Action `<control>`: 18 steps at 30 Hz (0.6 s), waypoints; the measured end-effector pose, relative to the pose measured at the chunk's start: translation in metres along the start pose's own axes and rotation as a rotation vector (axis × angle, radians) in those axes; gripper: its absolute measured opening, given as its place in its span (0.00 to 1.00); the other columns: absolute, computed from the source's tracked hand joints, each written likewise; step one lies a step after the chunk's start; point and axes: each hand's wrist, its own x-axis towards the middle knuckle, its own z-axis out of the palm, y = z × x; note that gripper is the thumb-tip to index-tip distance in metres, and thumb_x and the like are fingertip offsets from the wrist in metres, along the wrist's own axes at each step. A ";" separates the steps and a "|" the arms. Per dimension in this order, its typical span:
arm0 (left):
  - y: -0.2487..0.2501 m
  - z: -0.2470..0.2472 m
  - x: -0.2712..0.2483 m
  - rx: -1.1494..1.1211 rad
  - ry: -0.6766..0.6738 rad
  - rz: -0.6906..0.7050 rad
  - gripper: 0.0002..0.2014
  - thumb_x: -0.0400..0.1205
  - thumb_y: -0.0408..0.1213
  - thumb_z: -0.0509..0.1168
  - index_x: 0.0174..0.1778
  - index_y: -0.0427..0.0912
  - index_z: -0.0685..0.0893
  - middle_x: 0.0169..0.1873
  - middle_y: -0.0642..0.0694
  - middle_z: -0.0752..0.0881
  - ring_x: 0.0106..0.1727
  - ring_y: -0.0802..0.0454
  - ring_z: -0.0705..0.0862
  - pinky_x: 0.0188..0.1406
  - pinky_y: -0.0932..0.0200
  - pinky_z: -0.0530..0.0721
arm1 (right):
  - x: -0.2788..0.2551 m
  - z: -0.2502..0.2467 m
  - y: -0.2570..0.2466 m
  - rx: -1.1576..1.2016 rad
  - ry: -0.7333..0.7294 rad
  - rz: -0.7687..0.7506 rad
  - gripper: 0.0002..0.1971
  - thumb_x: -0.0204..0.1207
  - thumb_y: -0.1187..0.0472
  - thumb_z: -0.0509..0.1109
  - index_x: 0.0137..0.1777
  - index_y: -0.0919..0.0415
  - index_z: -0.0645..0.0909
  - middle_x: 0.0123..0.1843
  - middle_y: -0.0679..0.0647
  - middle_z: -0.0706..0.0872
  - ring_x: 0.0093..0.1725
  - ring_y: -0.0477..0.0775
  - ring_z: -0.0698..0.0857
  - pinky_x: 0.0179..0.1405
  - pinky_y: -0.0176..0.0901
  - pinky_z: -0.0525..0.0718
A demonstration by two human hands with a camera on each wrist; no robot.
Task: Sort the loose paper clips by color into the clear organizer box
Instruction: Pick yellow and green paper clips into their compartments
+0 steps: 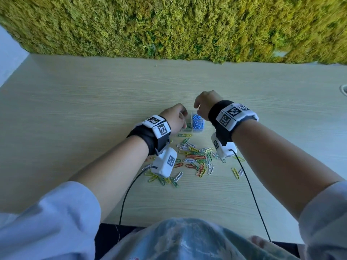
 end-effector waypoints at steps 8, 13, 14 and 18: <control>0.028 0.003 0.027 0.292 0.094 0.130 0.13 0.81 0.26 0.58 0.52 0.41 0.86 0.58 0.44 0.86 0.58 0.45 0.82 0.49 0.62 0.76 | -0.015 -0.001 0.037 0.319 0.081 0.094 0.13 0.78 0.67 0.63 0.56 0.55 0.86 0.53 0.58 0.89 0.49 0.59 0.89 0.50 0.49 0.89; 0.049 0.007 0.037 0.475 0.035 0.209 0.15 0.80 0.24 0.58 0.52 0.41 0.88 0.57 0.45 0.87 0.57 0.44 0.84 0.51 0.57 0.81 | -0.035 0.009 0.065 0.459 0.055 0.159 0.12 0.76 0.67 0.66 0.53 0.55 0.86 0.51 0.60 0.90 0.48 0.62 0.89 0.51 0.56 0.89; 0.053 0.008 0.039 0.522 0.009 0.211 0.15 0.80 0.23 0.58 0.53 0.41 0.87 0.57 0.44 0.86 0.57 0.43 0.84 0.50 0.56 0.81 | -0.039 0.012 0.070 0.471 0.053 0.173 0.11 0.76 0.67 0.66 0.53 0.55 0.86 0.50 0.60 0.90 0.48 0.62 0.89 0.51 0.56 0.89; 0.062 0.012 0.044 0.643 -0.057 0.203 0.17 0.79 0.22 0.59 0.58 0.41 0.86 0.59 0.41 0.85 0.57 0.41 0.84 0.44 0.58 0.78 | -0.048 0.020 0.082 0.519 0.048 0.216 0.11 0.77 0.65 0.67 0.56 0.56 0.86 0.45 0.57 0.88 0.43 0.60 0.87 0.50 0.55 0.89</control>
